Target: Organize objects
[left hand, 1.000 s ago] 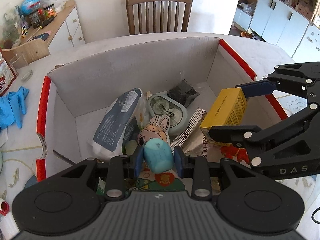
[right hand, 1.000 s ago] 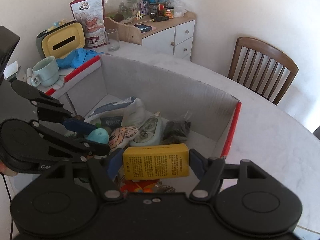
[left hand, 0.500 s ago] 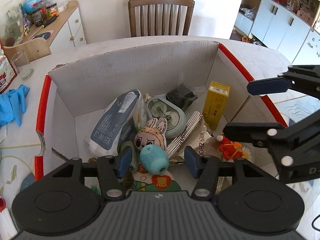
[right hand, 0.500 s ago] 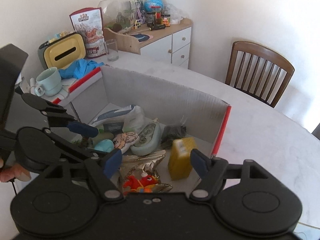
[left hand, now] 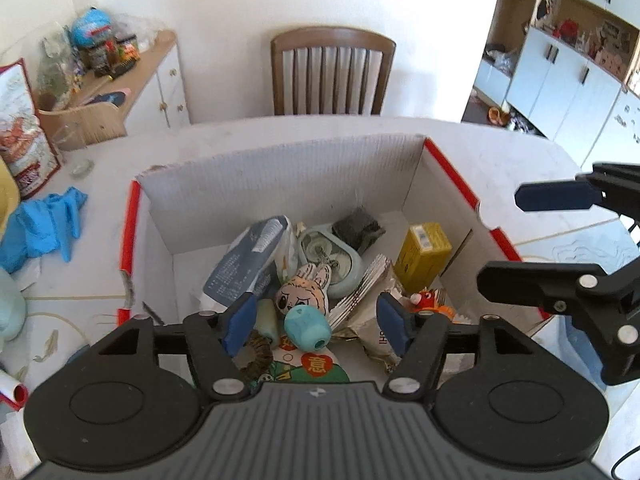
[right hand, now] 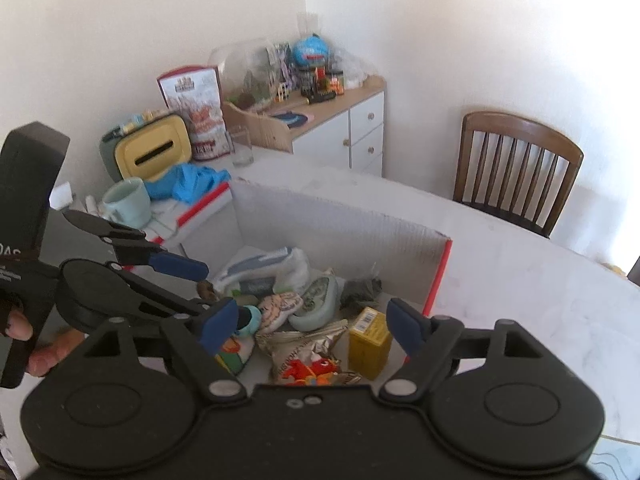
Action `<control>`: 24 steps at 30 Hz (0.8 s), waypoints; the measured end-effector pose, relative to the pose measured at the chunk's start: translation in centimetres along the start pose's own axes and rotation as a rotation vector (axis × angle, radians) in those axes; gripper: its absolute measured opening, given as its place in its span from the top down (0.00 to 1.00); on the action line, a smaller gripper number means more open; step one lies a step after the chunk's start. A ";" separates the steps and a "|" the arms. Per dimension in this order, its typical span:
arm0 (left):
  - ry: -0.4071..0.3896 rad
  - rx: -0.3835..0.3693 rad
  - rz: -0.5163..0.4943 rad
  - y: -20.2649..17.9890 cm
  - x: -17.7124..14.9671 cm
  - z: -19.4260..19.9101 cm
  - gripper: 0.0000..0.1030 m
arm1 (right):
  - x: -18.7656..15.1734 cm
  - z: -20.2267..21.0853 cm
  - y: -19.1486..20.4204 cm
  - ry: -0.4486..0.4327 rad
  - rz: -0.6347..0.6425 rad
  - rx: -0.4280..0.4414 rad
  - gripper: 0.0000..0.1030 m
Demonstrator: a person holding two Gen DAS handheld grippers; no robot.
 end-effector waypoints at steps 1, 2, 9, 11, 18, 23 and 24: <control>-0.012 -0.003 0.005 0.0 0.1 0.5 0.35 | 0.0 0.4 0.0 -0.008 -0.006 0.005 0.20; -0.021 -0.004 0.007 -0.1 0.1 1.0 0.35 | 0.1 0.7 0.1 -0.013 -0.008 0.009 0.20; -0.097 -0.011 0.024 -0.8 0.2 4.7 0.30 | 0.1 3.2 1.2 -0.068 0.020 0.006 0.18; -0.113 -0.008 0.029 -0.9 0.0 5.6 0.28 | 0.1 4.0 1.4 -0.088 0.019 0.007 0.16; -0.169 0.003 0.051 -1.3 -0.8 8.2 0.20 | -0.1 6.5 1.7 -0.149 0.007 0.030 0.09; -0.203 0.019 0.075 -1.5 -1.3 9.6 0.16 | -0.4 8.1 1.8 -0.197 0.000 0.037 0.01; -0.208 0.018 0.078 -1.5 -1.4 9.9 0.15 | -0.5 8.4 1.8 -0.209 -0.001 0.037 0.01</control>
Point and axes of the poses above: each gripper's, at about its wrist camera, not at the fingertips, and z roughly against the way its jaws point, y to its left, x to its top, the point moved 5 cm from there along -z, roughly the way its jaws point, and after that the axes turned 8 degrees about z, right-handed, at the moved point
